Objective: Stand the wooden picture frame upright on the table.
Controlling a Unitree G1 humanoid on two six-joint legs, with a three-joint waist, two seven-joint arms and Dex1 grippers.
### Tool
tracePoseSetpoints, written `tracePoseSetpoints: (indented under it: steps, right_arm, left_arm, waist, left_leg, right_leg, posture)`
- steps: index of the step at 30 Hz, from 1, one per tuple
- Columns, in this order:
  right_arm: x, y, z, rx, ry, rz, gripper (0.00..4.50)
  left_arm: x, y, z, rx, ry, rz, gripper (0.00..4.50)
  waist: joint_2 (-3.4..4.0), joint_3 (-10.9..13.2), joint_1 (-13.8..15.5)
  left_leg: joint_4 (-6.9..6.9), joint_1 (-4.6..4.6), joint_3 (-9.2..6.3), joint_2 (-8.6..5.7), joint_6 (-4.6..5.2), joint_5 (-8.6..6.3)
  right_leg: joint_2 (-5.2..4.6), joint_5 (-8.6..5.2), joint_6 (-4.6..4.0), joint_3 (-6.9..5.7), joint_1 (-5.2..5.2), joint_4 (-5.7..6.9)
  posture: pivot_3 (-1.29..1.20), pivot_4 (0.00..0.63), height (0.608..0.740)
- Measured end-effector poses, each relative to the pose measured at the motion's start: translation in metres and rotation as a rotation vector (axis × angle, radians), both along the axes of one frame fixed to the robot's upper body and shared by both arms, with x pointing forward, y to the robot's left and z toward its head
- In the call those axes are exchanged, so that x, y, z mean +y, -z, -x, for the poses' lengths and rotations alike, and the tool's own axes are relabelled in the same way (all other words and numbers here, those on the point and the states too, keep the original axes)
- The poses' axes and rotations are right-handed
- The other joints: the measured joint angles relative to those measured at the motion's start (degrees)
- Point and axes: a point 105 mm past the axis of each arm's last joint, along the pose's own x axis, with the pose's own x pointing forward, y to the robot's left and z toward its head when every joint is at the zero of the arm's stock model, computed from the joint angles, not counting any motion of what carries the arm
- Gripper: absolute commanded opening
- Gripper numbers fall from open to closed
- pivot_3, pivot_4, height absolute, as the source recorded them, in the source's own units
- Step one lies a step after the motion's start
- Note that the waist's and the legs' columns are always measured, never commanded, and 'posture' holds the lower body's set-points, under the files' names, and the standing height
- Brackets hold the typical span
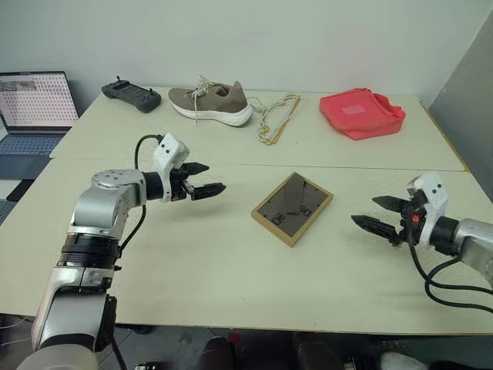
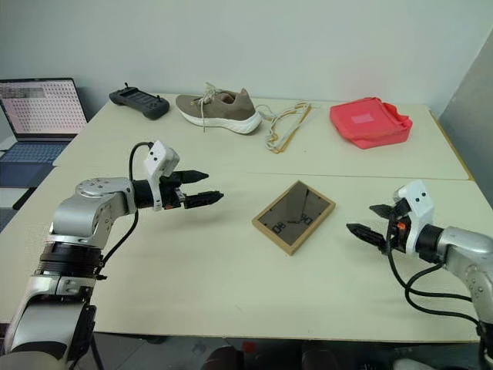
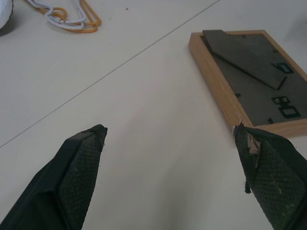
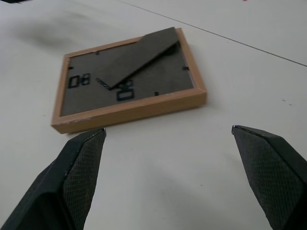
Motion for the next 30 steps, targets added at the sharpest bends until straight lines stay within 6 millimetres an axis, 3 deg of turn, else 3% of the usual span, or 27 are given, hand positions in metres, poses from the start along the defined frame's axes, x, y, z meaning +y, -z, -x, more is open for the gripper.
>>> tracePoseSetpoints:
  steps: [6, 14, 19, 24, 26, 28, 30]
  right_arm:
    - [-0.011, -0.004, -0.012, -0.019, 0.058, 0.015, 4.47]
    - [-0.009, 0.032, -0.024, -0.014, 0.236, 0.031, 2.71]
    - [0.001, 0.061, -0.037, -0.014, 0.340, 0.057, 1.58]
    - [-0.001, 0.065, -0.052, -0.043, 0.420, 0.074, 0.33]
    - [0.007, 0.062, -0.059, -0.066, 0.414, 0.071, 0.00]
    - [0.016, 0.061, -0.067, -0.072, 0.407, 0.054, 0.00]
    - [0.033, 0.062, -0.077, -0.069, 0.378, 0.037, 0.00]
  left_arm:
    - [-0.003, 0.000, -0.002, -0.020, 0.029, -0.028, 4.50]
    - [-0.028, 0.017, -0.023, -0.127, -0.110, 0.033, 2.93]
    - [-0.067, 0.042, -0.030, -0.157, -0.181, 0.060, 1.89]
    - [-0.077, 0.051, -0.033, -0.160, -0.208, 0.057, 0.77]
    - [-0.084, 0.055, -0.032, -0.146, -0.193, 0.061, 0.42]
    - [-0.089, 0.057, -0.031, -0.133, -0.178, 0.067, 0.06]
    - [-0.094, 0.062, -0.027, -0.105, -0.146, 0.057, 0.06]
  waist:
    - [-0.02, 0.00, 0.15]
    - [-0.03, 0.00, 0.31]
    - [-0.04, -0.02, 0.33]
    - [-0.03, -0.02, 0.07]
    - [-0.03, -0.02, 0.10]
    - [-0.03, -0.02, 0.06]
    - [-0.03, -0.02, 0.05]
  left_leg:
    - [0.05, -0.08, -0.03, 0.01, 0.01, -0.01]
    - [0.13, -0.21, -0.09, 0.02, 0.01, 0.00]
    - [0.20, -0.19, -0.09, 0.00, 0.00, 0.00]
    - [0.16, -0.14, -0.06, 0.00, 0.00, 0.01]
    - [0.15, -0.14, -0.07, 0.00, 0.00, 0.01]
    - [0.14, -0.14, -0.07, 0.00, 0.00, 0.01]
    - [0.13, -0.13, -0.07, 0.00, 0.00, 0.01]
  right_leg:
    - [-0.02, 0.00, 0.00, -0.05, -0.02, 0.00]
    - [-0.04, 0.01, 0.00, -0.09, -0.08, 0.03]
    - [-0.06, 0.02, 0.02, -0.08, -0.08, 0.11]
    - [-0.04, 0.02, 0.01, -0.05, -0.08, 0.12]
    - [-0.03, 0.02, 0.01, -0.07, -0.08, 0.12]
    - [-0.03, 0.02, 0.01, -0.06, -0.08, 0.12]
    - [-0.03, 0.02, 0.01, -0.07, -0.08, 0.12]
  posture:
    - [0.00, 0.150, 0.740]
    - [0.00, 0.150, 0.740]
    - [0.00, 0.150, 0.740]
    - [0.00, 0.150, 0.740]
    - [0.00, 0.150, 0.740]
    - [0.00, 0.150, 0.740]
    - [0.00, 0.150, 0.740]
